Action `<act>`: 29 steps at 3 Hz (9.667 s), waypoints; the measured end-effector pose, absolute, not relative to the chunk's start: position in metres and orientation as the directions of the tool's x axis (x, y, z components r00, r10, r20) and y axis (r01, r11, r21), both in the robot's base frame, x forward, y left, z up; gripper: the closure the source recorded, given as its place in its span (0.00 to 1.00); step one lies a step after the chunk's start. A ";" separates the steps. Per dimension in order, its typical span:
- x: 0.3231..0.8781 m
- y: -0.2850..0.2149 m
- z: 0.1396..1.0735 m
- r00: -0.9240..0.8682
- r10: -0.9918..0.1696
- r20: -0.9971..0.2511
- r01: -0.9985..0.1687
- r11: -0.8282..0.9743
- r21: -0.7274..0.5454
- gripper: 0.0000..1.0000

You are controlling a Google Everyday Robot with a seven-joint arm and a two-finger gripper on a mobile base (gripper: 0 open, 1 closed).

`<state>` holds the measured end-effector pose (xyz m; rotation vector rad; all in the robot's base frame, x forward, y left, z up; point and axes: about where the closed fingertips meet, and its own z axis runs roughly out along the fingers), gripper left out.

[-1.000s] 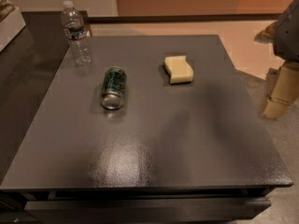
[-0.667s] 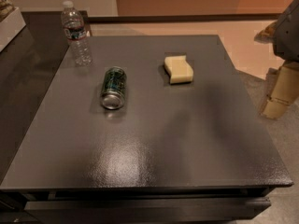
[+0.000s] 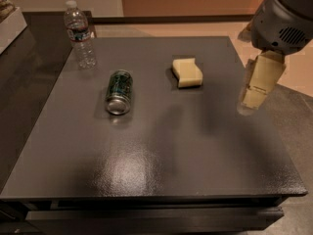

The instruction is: Place green can upright

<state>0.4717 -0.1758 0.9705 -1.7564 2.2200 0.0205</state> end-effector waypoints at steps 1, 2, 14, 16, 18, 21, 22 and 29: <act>0.492 -0.144 0.965 -0.250 -0.923 -0.291 -0.943 0.300 -0.142 0.00; 0.510 -0.116 0.961 -0.337 -0.884 -0.324 -0.916 0.388 -0.107 0.00; 0.566 0.080 0.905 -0.956 -0.257 -0.143 -0.264 0.964 0.029 0.00; 0.572 0.090 0.878 -0.982 -0.165 -0.090 -0.166 0.986 0.003 0.00; 0.579 0.092 0.856 -0.995 -0.078 -0.062 -0.077 0.997 -0.024 0.00; 0.583 0.091 0.840 -0.999 -0.013 -0.046 -0.012 0.999 -0.032 0.41; 0.582 0.090 0.841 -0.999 -0.018 -0.041 -0.017 1.000 -0.011 0.65; 0.551 0.061 0.928 -0.583 -0.250 -0.773 -0.593 0.781 0.196 1.00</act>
Offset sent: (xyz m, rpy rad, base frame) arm 0.0602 0.0939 -0.0159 0.1518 0.0933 -0.2798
